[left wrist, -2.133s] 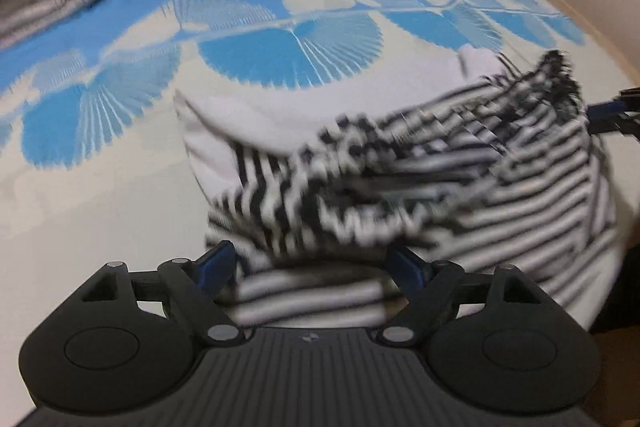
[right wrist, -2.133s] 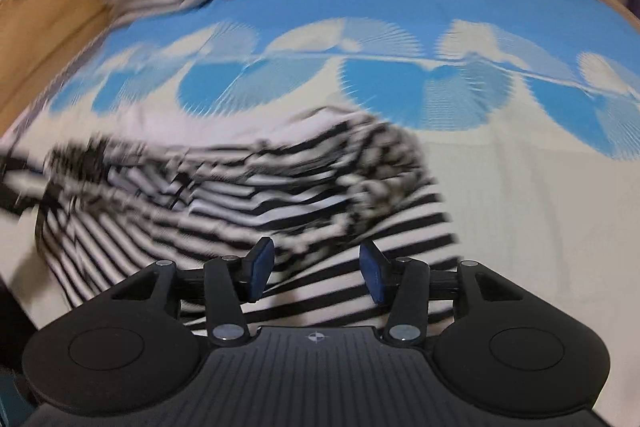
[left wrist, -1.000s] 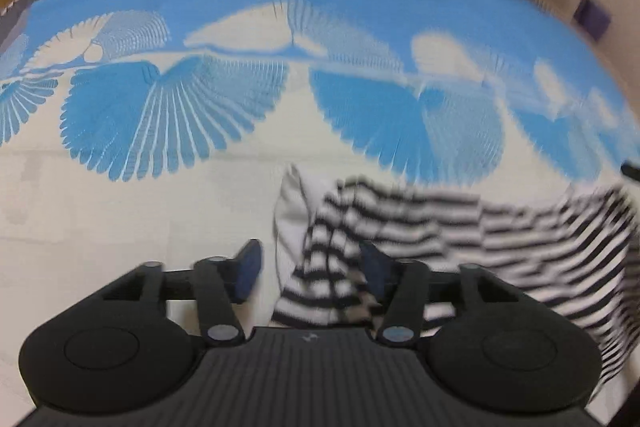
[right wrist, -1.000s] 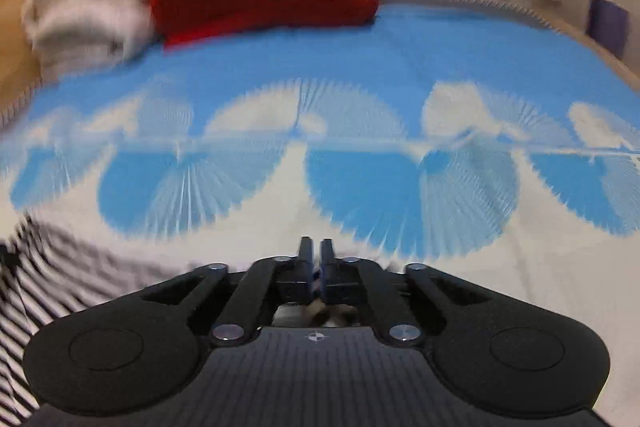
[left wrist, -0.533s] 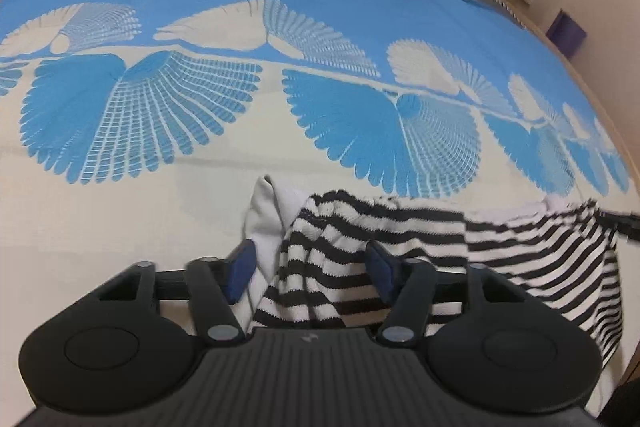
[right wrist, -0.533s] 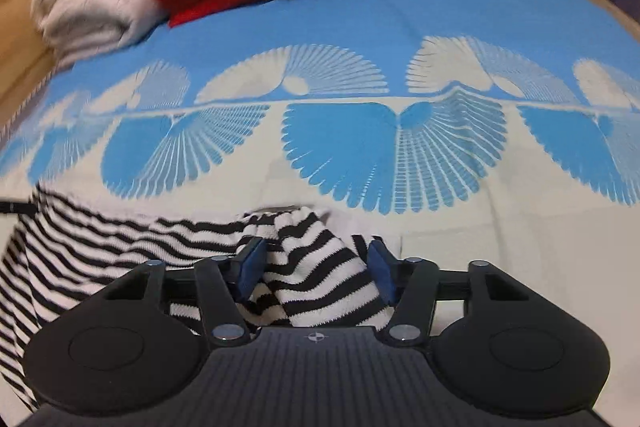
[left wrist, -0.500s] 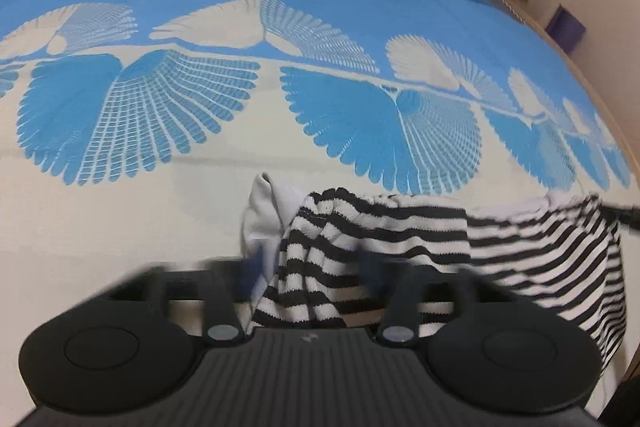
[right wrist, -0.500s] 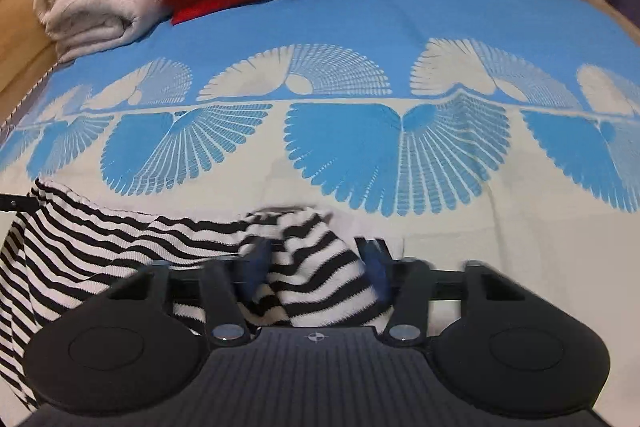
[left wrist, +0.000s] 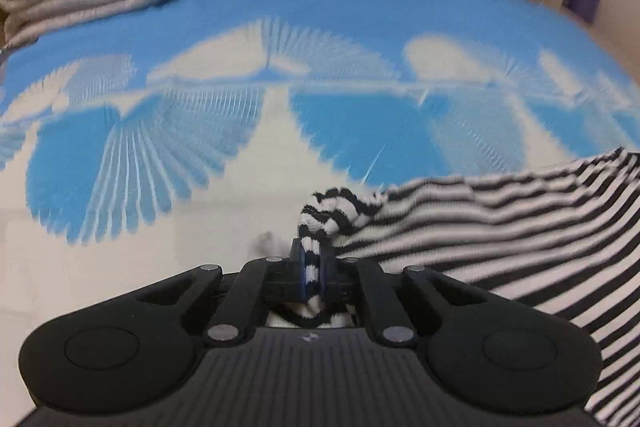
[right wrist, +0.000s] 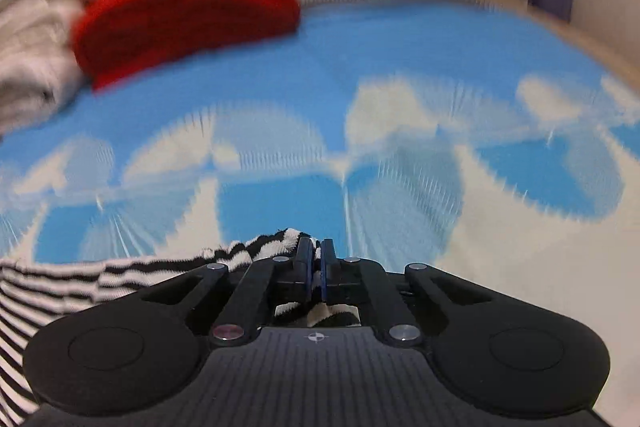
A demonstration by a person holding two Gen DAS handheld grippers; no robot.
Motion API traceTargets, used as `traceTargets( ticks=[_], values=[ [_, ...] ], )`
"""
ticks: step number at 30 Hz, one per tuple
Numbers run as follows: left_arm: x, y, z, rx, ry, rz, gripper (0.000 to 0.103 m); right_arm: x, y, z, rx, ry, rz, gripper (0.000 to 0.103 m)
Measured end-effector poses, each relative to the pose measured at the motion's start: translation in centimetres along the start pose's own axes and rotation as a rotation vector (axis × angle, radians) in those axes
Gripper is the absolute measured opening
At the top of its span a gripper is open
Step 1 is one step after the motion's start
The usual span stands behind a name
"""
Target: Fold small clothes
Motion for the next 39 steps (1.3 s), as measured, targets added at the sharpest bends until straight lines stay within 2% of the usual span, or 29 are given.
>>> traceTargets(
  ticks=[3,5,8,9,10,11,12,13,15,17,21,23,24,25,26,27,28,31,33,39],
  values=[
    [-0.4,0.0,0.3,0.002,-0.029,-0.029,0.011,0.7,1.8,-2.6,0.102,0.040,0.072,0.004],
    [-0.5,0.2,0.7,0.023,-0.029,-0.029,0.015,1.0,2.2,-2.8,0.098,0.060,0.098,0.009],
    [0.3,0.2,1.3,0.093,0.022,-0.007,0.025,0.6,1.7,-2.1,0.099,0.044,0.052,0.014],
    [0.5,0.4,1.9,0.137,0.040,0.001,0.035,0.2,1.4,-1.3,0.097,0.036,0.023,0.016],
    [0.7,0.6,2.5,0.178,0.060,0.004,0.054,-0.2,1.2,-0.8,0.095,0.029,-0.003,0.023],
    [1.0,1.0,3.1,0.226,0.085,0.007,0.063,-0.7,0.8,0.1,0.094,0.022,-0.029,0.027],
    [1.3,1.3,3.8,0.272,0.109,0.005,0.068,-1.3,0.7,1.5,0.095,0.012,-0.059,0.028],
    [1.6,1.6,4.7,0.283,0.117,-0.002,0.068,-1.9,0.5,2.7,0.099,0.002,-0.077,0.028],
    [2.2,2.0,7.6,0.252,0.115,-0.016,0.068,-3.2,0.1,5.2,0.108,-0.005,-0.095,0.031],
    [2.7,3.1,11.0,0.220,0.145,-0.015,0.068,-4.4,0.0,7.7,0.101,-0.019,-0.114,0.038],
    [3.7,6.7,15.2,0.172,0.164,0.083,0.068,-7.2,1.6,12.4,0.119,-0.055,-0.125,0.043],
    [4.3,8.8,15.4,0.170,0.150,0.174,0.067,-8.4,3.3,13.3,0.147,-0.060,-0.157,0.043],
    [4.5,10.2,15.0,0.203,0.151,0.230,0.058,-9.0,4.5,13.3,0.170,-0.058,-0.182,0.043],
    [4.7,11.2,14.2,0.270,0.145,0.266,0.044,-9.4,5.6,13.2,0.188,-0.056,-0.203,0.043],
    [4.8,11.6,13.9,0.301,0.131,0.279,0.040,-9.8,6.7,12.9,0.216,-0.051,-0.220,0.043],
    [4.8,11.7,13.8,0.290,0.121,0.275,0.040,-9.9,7.7,12.3,0.284,-0.026,-0.224,0.043],
    [4.7,11.6,13.9,0.274,0.126,0.261,0.040,-10.0,8.1,12.2,0.303,-0.020,-0.228,0.043],
    [4.5,12.0,13.2,0.288,0.169,0.251,0.040,-9.6,8.6,12.3,0.289,-0.038,-0.206,0.042],
    [4.2,12.4,12.4,0.316,0.158,0.227,0.040,-9.6,9.1,12.0,0.314,-0.021,-0.184,0.042],
    [3.3,12.9,11.8,0.327,0.146,0.190,0.041,-9.1,10.0,11.3,0.351,0.003,-0.147,0.042]
  ],
)
Point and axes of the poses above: each gripper's, at about its wrist camera, not at the fingertips, and z roughly against the way its jaws point, x to its left, y to its underside, the point moved 2 cm from there along -z, roughly the way its jaws point, and after that the axes turned 7 degrees about -z, right-handed, at the moved point
